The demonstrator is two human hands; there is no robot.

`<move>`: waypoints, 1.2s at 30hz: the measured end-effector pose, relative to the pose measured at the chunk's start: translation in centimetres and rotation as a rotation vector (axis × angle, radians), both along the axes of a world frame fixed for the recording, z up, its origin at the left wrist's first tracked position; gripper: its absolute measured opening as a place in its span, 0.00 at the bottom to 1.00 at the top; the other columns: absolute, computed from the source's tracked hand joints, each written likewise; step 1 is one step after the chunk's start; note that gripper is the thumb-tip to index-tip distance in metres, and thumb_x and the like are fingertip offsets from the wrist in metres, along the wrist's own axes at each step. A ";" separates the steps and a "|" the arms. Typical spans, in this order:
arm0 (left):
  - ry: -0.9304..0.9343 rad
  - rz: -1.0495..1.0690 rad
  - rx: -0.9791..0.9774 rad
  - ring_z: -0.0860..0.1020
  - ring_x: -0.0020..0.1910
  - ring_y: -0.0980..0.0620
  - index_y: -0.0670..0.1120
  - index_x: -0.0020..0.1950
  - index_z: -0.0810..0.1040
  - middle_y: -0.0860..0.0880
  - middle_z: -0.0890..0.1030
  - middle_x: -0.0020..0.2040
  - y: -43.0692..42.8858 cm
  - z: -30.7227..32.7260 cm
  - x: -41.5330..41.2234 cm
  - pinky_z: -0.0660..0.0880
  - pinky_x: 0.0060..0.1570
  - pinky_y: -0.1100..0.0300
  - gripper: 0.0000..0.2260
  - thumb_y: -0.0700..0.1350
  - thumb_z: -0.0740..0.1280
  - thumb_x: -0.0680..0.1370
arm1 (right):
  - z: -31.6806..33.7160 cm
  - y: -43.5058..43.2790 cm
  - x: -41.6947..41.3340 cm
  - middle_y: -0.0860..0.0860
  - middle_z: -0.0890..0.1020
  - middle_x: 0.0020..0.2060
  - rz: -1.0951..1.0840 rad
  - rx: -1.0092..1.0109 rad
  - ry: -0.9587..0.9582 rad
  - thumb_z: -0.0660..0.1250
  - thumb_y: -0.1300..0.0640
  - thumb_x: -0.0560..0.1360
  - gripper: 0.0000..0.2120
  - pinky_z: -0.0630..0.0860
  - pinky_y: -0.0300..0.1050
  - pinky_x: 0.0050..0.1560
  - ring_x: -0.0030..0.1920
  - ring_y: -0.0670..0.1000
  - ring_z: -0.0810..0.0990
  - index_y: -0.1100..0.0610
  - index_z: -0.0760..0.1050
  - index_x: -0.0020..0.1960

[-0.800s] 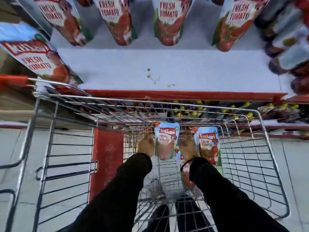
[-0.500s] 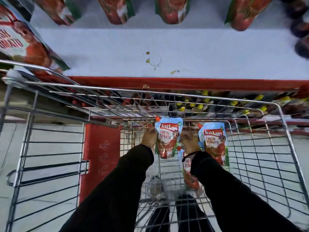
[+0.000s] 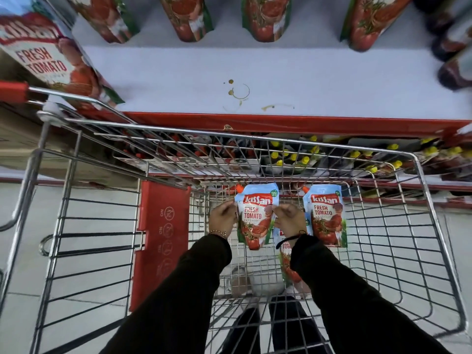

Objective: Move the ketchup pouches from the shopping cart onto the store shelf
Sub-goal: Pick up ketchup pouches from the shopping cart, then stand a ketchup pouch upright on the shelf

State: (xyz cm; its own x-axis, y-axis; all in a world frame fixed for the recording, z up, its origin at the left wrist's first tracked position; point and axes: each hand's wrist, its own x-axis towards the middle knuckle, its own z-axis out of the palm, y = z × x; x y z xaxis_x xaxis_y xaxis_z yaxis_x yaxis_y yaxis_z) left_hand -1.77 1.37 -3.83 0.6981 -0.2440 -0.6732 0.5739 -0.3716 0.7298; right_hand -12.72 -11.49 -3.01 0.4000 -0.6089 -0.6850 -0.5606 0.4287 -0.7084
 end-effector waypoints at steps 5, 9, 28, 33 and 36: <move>-0.101 0.058 -0.017 0.78 0.49 0.46 0.30 0.57 0.79 0.38 0.81 0.52 1.1 3.8 -1.3 0.78 0.51 0.50 0.11 0.36 0.65 0.80 | 3.7 1.3 -0.9 0.60 0.86 0.50 -0.036 0.002 -0.078 0.71 0.57 0.77 0.05 0.79 0.64 0.59 0.56 0.62 0.84 0.53 0.78 0.42; -0.191 0.101 -0.068 0.80 0.52 0.41 0.30 0.56 0.80 0.32 0.82 0.54 1.9 7.0 -2.0 0.78 0.58 0.39 0.12 0.38 0.65 0.80 | 7.0 2.1 -1.7 0.58 0.86 0.53 -0.003 -0.031 -0.133 0.71 0.53 0.76 0.08 0.78 0.63 0.62 0.57 0.59 0.83 0.56 0.80 0.53; -0.483 0.241 -0.363 0.82 0.53 0.43 0.41 0.57 0.82 0.38 0.84 0.56 3.6 22.7 3.1 0.77 0.57 0.47 0.10 0.44 0.67 0.79 | 24.5 3.9 3.9 0.47 0.85 0.49 0.097 -0.345 -0.441 0.68 0.54 0.78 0.07 0.83 0.57 0.54 0.52 0.48 0.85 0.41 0.76 0.51; -0.600 0.254 -0.433 0.83 0.49 0.62 0.54 0.49 0.84 0.57 0.86 0.46 2.4 28.1 7.3 0.80 0.50 0.65 0.07 0.44 0.66 0.79 | 29.0 2.9 8.0 0.50 0.87 0.47 0.088 -0.468 -0.561 0.70 0.54 0.77 0.06 0.82 0.52 0.57 0.50 0.48 0.85 0.52 0.78 0.53; -0.679 0.236 -0.441 0.81 0.48 0.63 0.51 0.51 0.83 0.58 0.85 0.44 1.7 30.4 9.8 0.79 0.51 0.64 0.07 0.45 0.65 0.80 | 30.5 2.1 10.6 0.50 0.87 0.46 0.077 -0.502 -0.622 0.70 0.53 0.77 0.04 0.82 0.56 0.57 0.50 0.49 0.85 0.50 0.78 0.51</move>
State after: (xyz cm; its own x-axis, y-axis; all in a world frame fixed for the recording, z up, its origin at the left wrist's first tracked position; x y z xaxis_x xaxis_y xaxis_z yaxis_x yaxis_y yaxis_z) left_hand 8.03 3.03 26.57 0.9825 -0.1829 0.0342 -0.0154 0.1030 0.9946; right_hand -2.13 -9.43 27.49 0.6719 -0.7402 0.0254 -0.0152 -0.0481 -0.9987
